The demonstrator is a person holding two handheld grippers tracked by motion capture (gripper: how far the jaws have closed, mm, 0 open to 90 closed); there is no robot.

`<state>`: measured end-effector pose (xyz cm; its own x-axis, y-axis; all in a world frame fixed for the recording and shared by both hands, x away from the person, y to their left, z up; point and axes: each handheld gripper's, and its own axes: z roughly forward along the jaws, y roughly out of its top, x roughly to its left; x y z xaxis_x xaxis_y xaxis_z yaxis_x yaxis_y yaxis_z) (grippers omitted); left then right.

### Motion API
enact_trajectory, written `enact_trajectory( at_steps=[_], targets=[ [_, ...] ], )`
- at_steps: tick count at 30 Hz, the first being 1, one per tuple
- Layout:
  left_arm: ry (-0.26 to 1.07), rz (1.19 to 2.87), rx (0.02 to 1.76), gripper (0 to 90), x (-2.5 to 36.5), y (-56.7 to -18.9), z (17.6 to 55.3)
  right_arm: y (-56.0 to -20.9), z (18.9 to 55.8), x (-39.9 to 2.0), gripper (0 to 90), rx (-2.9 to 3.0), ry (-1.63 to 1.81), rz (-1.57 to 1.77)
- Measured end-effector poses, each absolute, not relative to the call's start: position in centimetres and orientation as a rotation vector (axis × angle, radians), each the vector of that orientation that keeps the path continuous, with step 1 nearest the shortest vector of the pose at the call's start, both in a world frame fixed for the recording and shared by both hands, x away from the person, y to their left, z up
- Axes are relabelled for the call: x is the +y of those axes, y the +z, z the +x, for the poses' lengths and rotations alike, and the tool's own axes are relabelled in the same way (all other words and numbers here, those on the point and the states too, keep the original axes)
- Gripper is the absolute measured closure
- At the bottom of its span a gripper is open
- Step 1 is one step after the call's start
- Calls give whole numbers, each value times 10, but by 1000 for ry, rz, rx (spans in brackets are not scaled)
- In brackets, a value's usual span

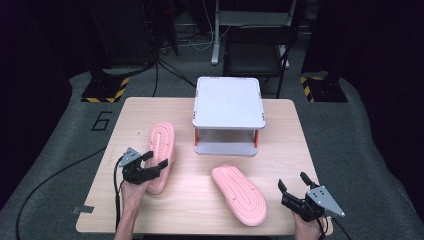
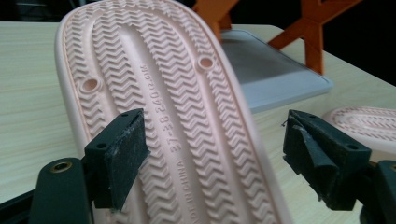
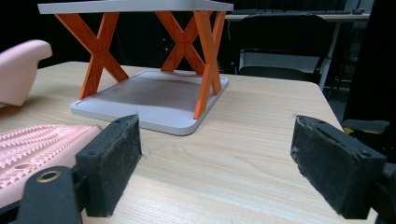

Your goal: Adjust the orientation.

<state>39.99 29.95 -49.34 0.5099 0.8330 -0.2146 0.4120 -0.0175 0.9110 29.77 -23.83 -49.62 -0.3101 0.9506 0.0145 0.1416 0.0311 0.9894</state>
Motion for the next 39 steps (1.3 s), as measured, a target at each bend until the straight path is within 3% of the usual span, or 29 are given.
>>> enact_trajectory(
  at_steps=[6, 15, 16, 22, 33, 39],
  targets=[
    [425, 1547, 1137, 162, 321, -495, 400, -497, 298, -238, 156, 1566, 1356, 1149],
    [536, 1590, 1130, 167, 330, -485, 389, -497, 298, -237, 157, 1568, 1359, 1148],
    [549, 1601, 1133, 137, 330, -485, 389, -497, 298, -237, 157, 1570, 1358, 1146],
    [623, 1754, 1202, 224, 328, -489, 390, -497, 298, -236, 161, 1573, 1358, 1141],
    [682, 1756, 1268, 426, 330, -483, 388, -496, 297, -236, 168, 1580, 1364, 1126],
    [671, 1728, 1280, 436, 341, -483, 390, -496, 298, -236, 169, 1583, 1370, 1123]
  ],
)
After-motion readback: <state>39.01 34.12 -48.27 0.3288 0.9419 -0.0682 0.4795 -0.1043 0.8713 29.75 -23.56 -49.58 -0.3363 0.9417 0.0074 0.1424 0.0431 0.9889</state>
